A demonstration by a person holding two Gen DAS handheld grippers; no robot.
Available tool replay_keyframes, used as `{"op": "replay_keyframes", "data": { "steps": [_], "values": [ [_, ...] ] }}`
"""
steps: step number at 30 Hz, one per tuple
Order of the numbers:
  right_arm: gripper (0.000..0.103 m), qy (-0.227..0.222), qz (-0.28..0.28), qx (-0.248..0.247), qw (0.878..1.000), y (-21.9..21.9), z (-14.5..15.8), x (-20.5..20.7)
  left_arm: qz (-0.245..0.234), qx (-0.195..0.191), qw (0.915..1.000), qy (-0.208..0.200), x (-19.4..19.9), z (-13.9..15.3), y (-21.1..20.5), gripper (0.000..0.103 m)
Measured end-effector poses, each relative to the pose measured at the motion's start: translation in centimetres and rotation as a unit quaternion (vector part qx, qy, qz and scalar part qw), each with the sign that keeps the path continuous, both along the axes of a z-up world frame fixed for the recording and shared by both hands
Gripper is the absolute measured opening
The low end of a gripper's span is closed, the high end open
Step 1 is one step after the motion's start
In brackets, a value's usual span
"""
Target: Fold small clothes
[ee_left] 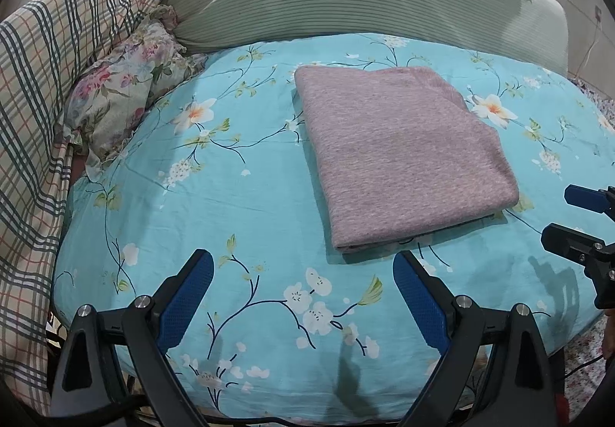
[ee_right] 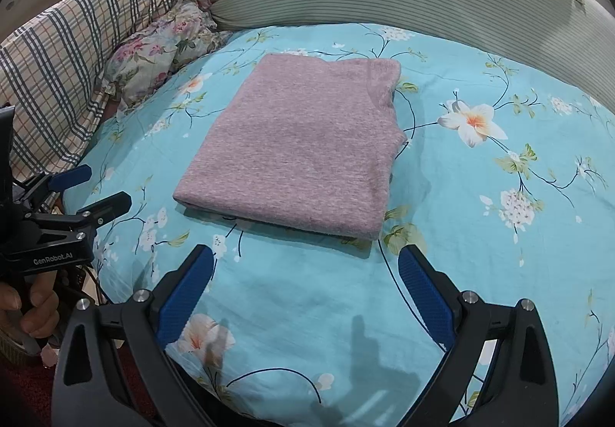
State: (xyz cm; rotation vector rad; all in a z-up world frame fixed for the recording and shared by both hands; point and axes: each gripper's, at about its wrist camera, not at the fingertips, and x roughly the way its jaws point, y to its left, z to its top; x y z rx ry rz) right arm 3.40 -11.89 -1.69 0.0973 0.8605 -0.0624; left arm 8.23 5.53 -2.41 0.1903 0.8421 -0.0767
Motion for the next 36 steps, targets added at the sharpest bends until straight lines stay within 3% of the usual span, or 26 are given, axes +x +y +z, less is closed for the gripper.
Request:
{"op": "replay_keyframes", "data": {
  "steps": [36],
  "values": [
    [0.097, -0.001, -0.001, 0.002, 1.0, 0.37, -0.03, -0.01, -0.001, 0.001, 1.0, 0.0, 0.16, -0.02, -0.49, 0.095]
  ]
}}
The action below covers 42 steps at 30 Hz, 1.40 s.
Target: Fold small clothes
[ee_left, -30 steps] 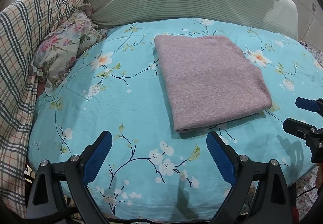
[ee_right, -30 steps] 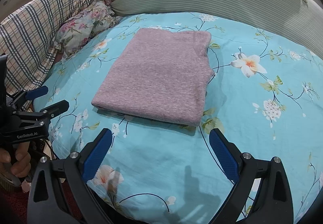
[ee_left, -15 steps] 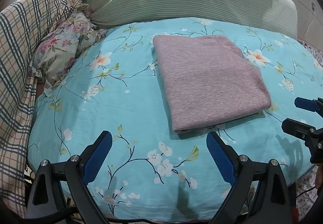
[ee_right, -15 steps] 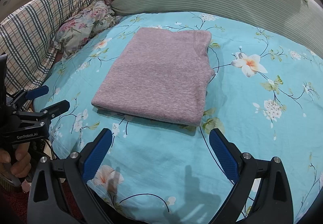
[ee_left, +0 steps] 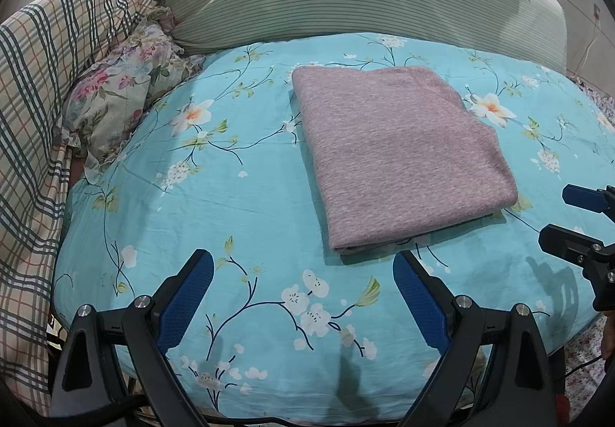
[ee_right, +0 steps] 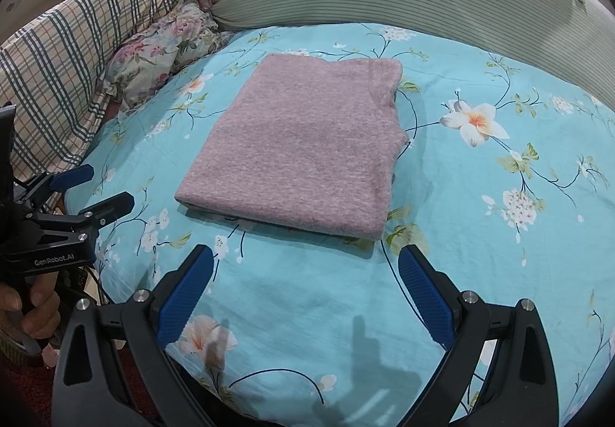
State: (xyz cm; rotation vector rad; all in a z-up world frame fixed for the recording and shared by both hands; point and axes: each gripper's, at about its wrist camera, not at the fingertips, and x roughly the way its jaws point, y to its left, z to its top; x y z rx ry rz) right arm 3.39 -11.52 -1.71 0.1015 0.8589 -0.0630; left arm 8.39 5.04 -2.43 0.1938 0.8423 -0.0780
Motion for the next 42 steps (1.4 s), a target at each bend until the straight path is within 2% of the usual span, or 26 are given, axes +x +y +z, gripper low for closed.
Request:
{"op": "replay_keyframes", "data": {
  "steps": [42],
  "values": [
    [0.097, 0.001, -0.003, 0.003, 1.0, 0.28, -0.03, -0.1, 0.0, -0.002, 1.0, 0.001, -0.11, -0.09, 0.1, 0.095]
  ]
}}
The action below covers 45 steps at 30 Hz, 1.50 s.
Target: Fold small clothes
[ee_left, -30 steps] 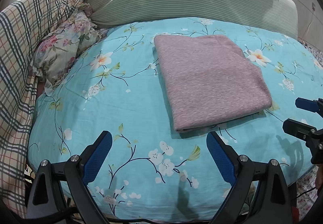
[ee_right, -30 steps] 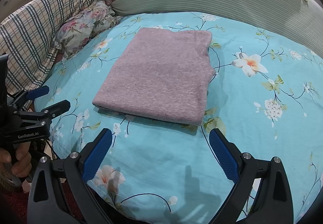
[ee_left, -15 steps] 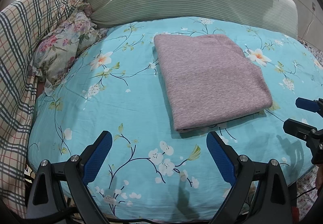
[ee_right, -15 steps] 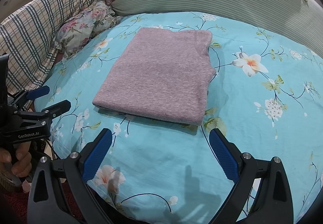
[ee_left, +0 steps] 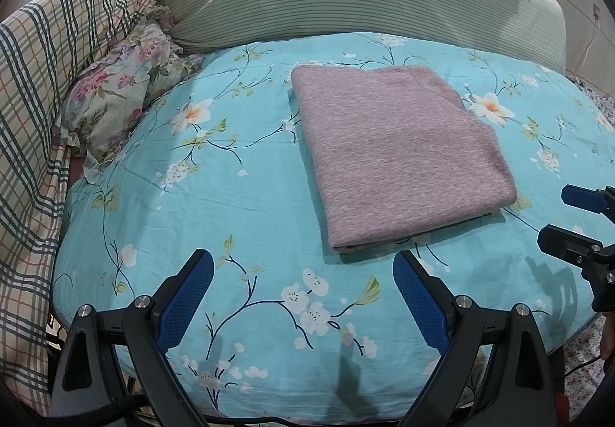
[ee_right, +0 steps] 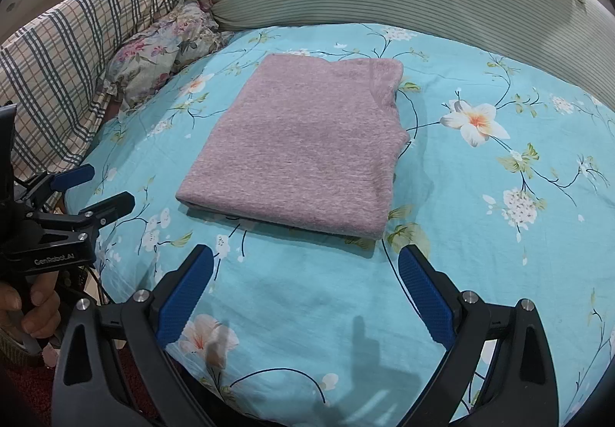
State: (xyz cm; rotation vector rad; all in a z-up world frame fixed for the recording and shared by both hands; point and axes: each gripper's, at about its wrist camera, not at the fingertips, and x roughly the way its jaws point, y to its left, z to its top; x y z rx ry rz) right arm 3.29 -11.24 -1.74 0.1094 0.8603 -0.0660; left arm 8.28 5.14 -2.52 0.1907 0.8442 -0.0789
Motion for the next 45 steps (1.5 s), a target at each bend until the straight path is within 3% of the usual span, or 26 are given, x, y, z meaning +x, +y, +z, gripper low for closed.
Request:
{"op": "replay_keyframes", "data": {
  "steps": [45],
  "values": [
    [0.097, -0.004, 0.001, -0.001, 1.0, -0.2, 0.3, 1.4, -0.011, 0.009, 0.9999, -0.005, 1.4, 0.2, 0.1, 0.095]
  ]
}}
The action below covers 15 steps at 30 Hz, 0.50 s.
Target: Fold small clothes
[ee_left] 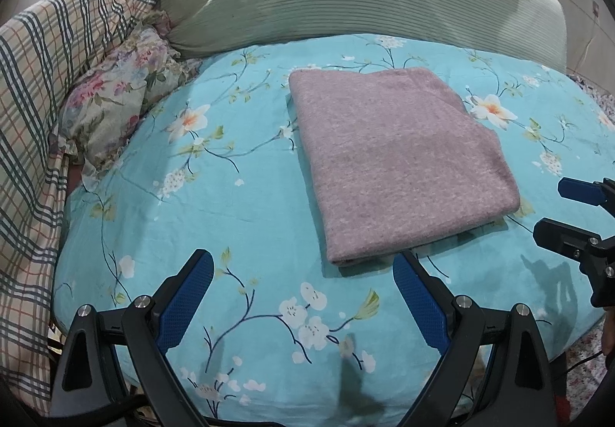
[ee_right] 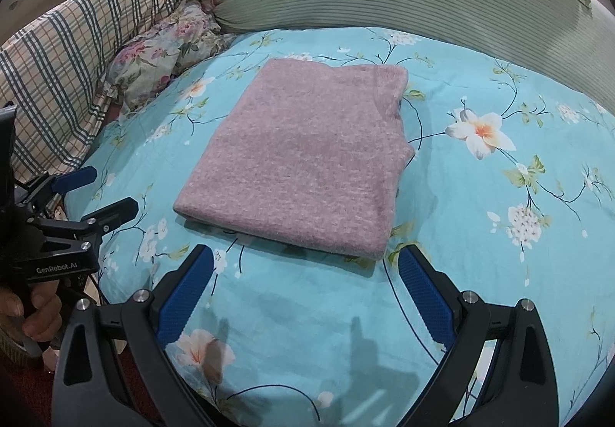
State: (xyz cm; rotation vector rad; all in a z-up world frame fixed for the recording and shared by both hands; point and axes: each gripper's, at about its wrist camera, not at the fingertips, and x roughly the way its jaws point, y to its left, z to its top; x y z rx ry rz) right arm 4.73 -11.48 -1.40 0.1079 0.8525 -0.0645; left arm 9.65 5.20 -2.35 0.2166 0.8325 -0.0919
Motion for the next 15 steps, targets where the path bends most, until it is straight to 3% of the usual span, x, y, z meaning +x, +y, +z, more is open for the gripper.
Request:
{"op": "replay_keyframes", "data": {
  "steps": [15],
  "values": [
    [0.097, -0.008, -0.002, 0.004, 1.0, -1.3, 0.4, 1.7, -0.002, 0.001, 1.0, -0.006, 1.9, 0.3, -0.2, 0.095]
  ]
}}
